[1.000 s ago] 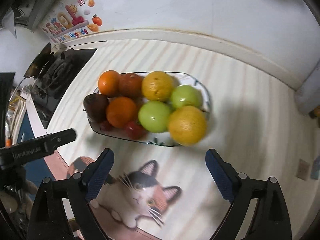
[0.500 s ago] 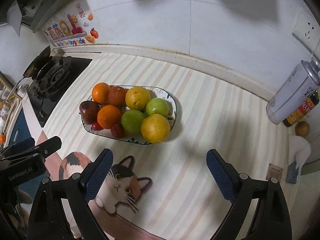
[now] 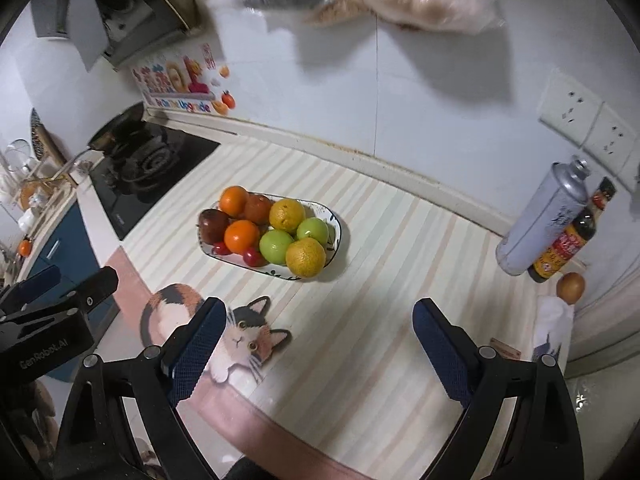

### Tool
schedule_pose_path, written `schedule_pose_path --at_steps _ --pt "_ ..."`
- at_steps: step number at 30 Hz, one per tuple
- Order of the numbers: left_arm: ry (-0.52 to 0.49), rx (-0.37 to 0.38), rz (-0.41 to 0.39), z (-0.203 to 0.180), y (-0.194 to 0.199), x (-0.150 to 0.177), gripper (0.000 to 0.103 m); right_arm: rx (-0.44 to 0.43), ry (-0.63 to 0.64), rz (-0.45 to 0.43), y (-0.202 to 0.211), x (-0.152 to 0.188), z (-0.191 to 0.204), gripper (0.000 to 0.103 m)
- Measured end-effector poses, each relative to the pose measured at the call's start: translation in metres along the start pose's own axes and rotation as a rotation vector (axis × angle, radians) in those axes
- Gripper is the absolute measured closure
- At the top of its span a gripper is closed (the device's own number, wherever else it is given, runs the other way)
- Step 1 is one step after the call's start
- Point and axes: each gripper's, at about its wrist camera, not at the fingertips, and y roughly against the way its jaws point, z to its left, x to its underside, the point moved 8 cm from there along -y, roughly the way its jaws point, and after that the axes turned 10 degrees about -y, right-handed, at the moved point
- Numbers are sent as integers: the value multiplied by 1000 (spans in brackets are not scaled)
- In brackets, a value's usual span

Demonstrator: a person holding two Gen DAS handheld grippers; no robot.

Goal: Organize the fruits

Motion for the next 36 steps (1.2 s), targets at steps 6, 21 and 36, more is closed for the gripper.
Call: schedule_pose_path --at_steps 6,21,36 --pt "-1 17 -54 0 55 15 6 -15 22 -54 63 10 0 6" --pt "-5 38 -150 12 139 34 6 -41 48 -134 156 29 18 6" --pt "-6 47 -165 11 144 34 6 -53 31 -125 156 26 14 6"
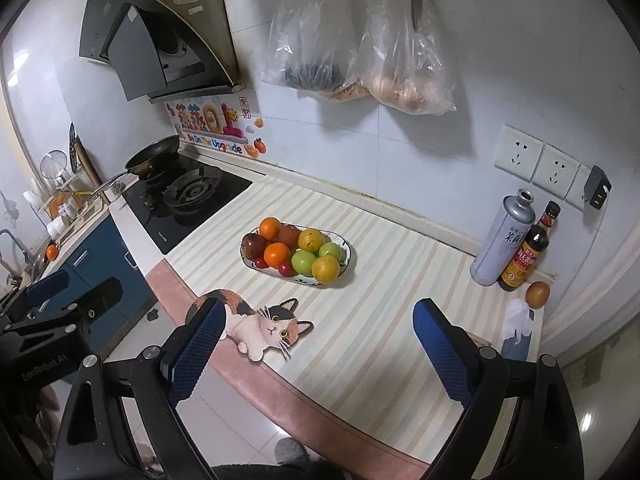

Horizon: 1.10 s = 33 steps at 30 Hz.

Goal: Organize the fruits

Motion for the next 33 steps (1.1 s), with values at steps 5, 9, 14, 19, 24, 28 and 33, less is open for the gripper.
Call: schedule_pose_path --at_steps 5,9,14,19,24,28,33 --pt "6 10 17 1 -16 -7 2 13 -6 5 -17 -6 -5 6" --pt "-6 -34 31 4 -36 -14 2 23 -11 11 -39 -17 -7 6" --pt "-13 -54 76 6 -70 -21 2 41 -21 22 -71 -31 -9 6" --pt "-13 -66 116 9 -105 -28 2 65 -17 50 -107 -42 -11 6" --pt "-8 -62 158 9 -134 -32 2 84 -19 103 -143 -43 -16 6" --pt "-6 -64 179 10 -151 -35 2 91 -25 137 -165 -41 -21 6" --pt "-8 -63 200 9 -167 -37 2 96 -38 160 -183 -42 -25 6"
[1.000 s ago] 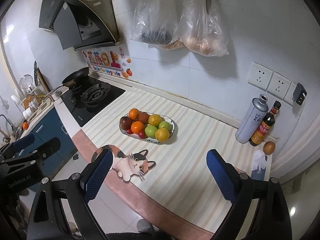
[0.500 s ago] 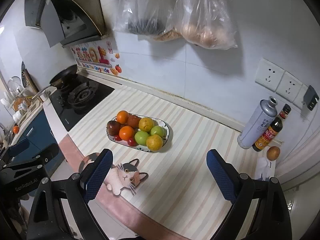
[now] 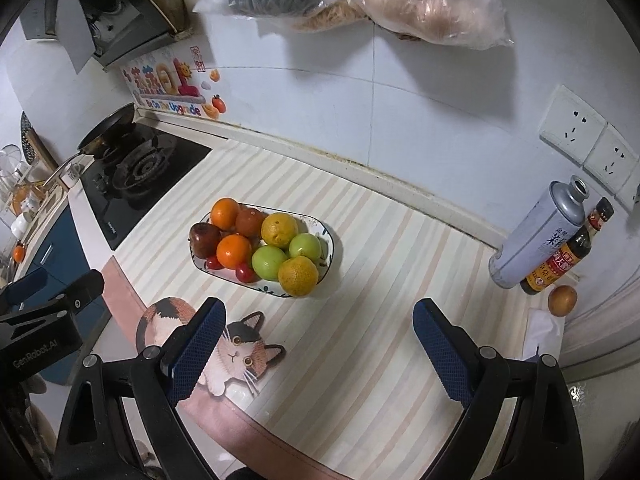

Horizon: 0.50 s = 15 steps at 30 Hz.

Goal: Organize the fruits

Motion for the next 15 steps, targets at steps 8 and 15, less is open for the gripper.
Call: schedule_pose_path --at_steps 8,15 --pt "-3 20 5 -5 -6 -5 2 -2 -5 11 -5 -1 1 6" --pt "-18 18 -9 -8 -4 -6 2 -5 -6 7 -3 -1 3 6"
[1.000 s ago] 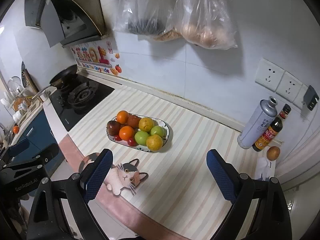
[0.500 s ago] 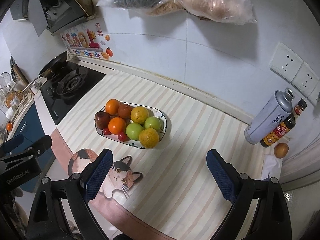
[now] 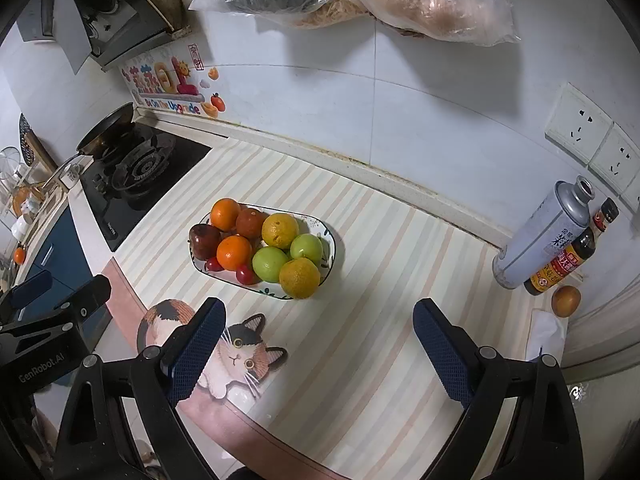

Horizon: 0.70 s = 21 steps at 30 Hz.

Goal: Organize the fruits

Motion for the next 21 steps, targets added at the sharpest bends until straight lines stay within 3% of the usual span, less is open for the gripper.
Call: schedule_pose_path --at_steps 21 --pt "-6 -14 -17 5 0 -1 1 6 9 -20 -1 -3 4 2"
